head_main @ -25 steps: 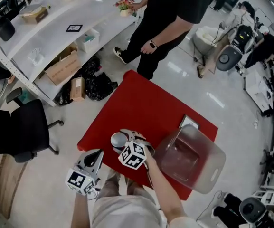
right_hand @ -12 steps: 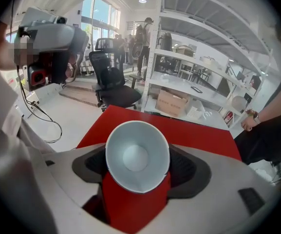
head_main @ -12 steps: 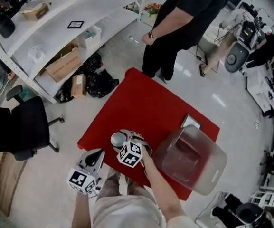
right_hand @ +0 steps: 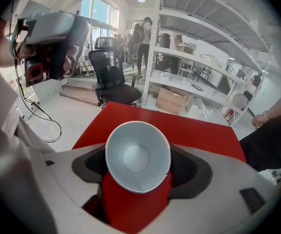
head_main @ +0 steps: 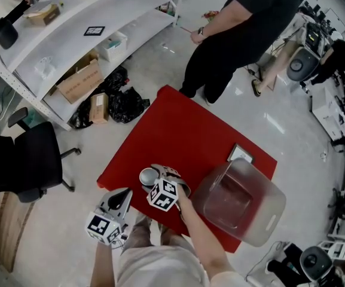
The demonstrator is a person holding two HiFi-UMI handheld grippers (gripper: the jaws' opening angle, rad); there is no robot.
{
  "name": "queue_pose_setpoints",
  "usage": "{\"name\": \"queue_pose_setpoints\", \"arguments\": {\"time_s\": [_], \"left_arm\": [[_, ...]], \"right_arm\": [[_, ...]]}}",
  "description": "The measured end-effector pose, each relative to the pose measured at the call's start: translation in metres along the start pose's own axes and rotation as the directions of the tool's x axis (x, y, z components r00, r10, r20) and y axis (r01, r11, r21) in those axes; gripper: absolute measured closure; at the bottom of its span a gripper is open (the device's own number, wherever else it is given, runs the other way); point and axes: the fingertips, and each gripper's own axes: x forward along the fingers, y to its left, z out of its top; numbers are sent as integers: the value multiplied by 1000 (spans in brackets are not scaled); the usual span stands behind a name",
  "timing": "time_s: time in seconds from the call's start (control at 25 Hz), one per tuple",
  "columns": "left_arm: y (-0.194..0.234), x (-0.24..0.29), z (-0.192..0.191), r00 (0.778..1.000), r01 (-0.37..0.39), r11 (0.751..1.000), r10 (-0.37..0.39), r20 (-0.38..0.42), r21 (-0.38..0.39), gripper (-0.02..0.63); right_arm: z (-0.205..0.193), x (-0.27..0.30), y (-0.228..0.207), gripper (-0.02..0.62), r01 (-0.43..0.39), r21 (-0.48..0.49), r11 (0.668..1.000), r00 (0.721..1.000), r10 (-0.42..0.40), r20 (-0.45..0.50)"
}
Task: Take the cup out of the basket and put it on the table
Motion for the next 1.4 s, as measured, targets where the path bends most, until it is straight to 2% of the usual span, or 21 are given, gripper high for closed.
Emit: {"name": "queue_pose_setpoints", "arguments": {"time_s": [0.48,0.96,1.24,1.4], "left_arm": [[-2,4,-4,1000,8,1000,-8,-6,3,601],[-4,3,-6,1000,9,1000,-9,-14,1,601],[-3,2,-1,1000,10,1000,-10,-8,9,600],[-5,0,8,1000,14,1000,-14,8,22,601]], "right_arm": [[1,9,6,239,-24,2,1000,999,23,22],[-2,4,7,190,-28,12,1000,999,27,32],[21,-37,-3,189,47,27,999,994,-50,102],[53,-82,-7,190,130,55,990,966,-139,216]]}}
